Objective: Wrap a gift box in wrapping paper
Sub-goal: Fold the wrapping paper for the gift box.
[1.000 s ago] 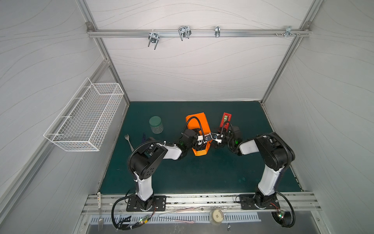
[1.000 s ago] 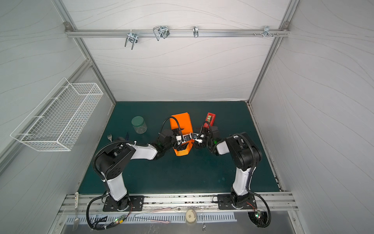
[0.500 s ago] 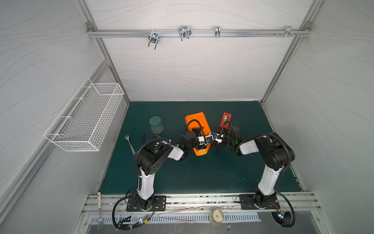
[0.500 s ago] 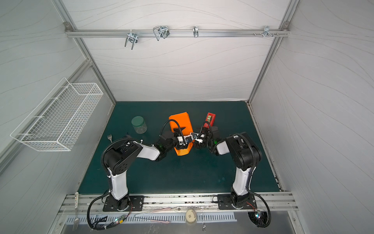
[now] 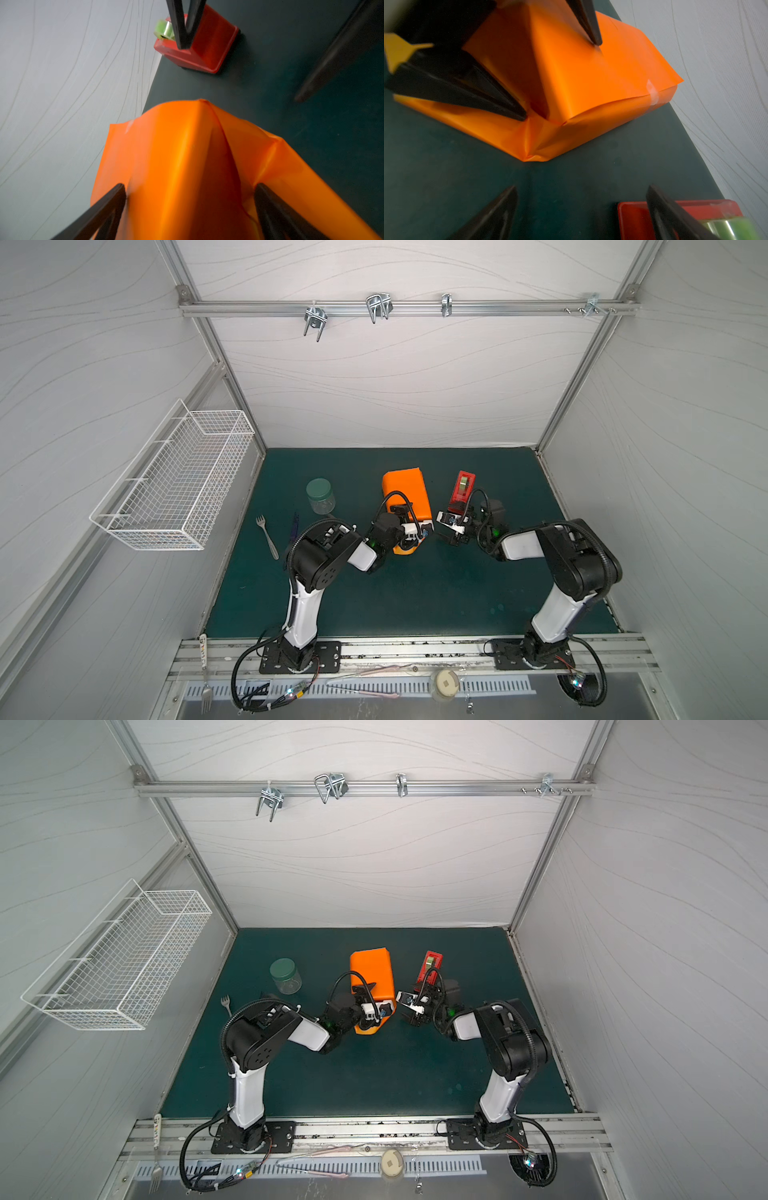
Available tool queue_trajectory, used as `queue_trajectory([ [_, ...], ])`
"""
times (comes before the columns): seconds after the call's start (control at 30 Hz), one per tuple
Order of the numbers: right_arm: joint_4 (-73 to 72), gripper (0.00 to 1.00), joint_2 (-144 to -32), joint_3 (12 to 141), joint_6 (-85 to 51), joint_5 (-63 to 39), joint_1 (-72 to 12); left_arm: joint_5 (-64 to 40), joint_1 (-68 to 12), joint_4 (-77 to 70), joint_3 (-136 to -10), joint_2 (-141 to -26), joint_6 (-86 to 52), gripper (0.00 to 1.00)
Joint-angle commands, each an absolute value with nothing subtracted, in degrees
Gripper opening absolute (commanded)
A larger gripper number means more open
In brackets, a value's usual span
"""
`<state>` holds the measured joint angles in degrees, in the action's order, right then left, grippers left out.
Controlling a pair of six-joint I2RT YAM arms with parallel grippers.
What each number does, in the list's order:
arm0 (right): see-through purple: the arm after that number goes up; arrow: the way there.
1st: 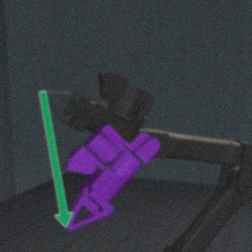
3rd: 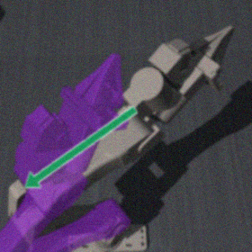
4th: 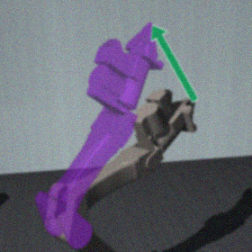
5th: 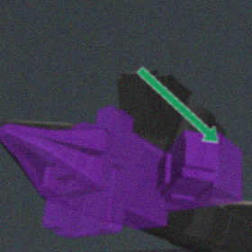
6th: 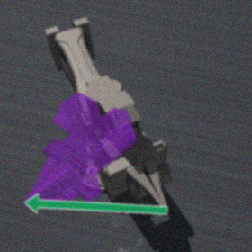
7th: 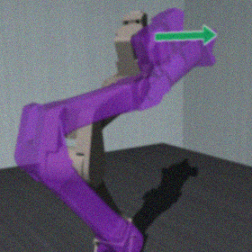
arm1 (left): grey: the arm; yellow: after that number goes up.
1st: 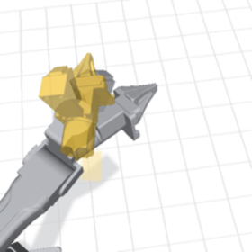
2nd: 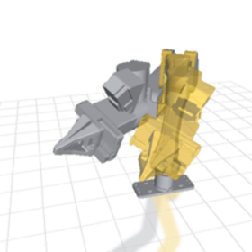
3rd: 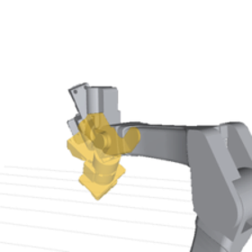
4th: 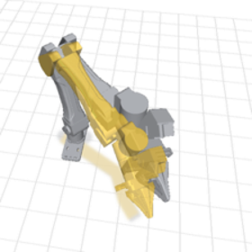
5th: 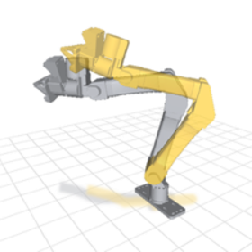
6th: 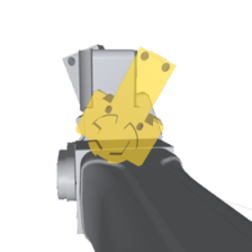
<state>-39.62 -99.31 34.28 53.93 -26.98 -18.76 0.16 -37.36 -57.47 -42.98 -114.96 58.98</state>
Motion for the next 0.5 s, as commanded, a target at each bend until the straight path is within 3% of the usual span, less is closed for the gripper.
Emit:
queue_trajectory([
  [0.0, -32.4, 0.90, -95.4, 32.0, 60.0, -33.2, -17.8, 1.5, -37.0, -60.0, -42.5, -115.9, 61.4, 0.99],
  [0.17, -23.2, 0.76, -91.3, 31.9, 64.2, -36.2, -18.3, 1.5, -36.9, -60.3, -42.8, -115.8, 61.3, 0.99],
  [0.47, -20.4, 0.59, -93.1, 32.7, 72.0, -36.2, -22.9, 1.9, -37.0, -59.2, -43.2, -114.5, 60.1, 0.99],
])
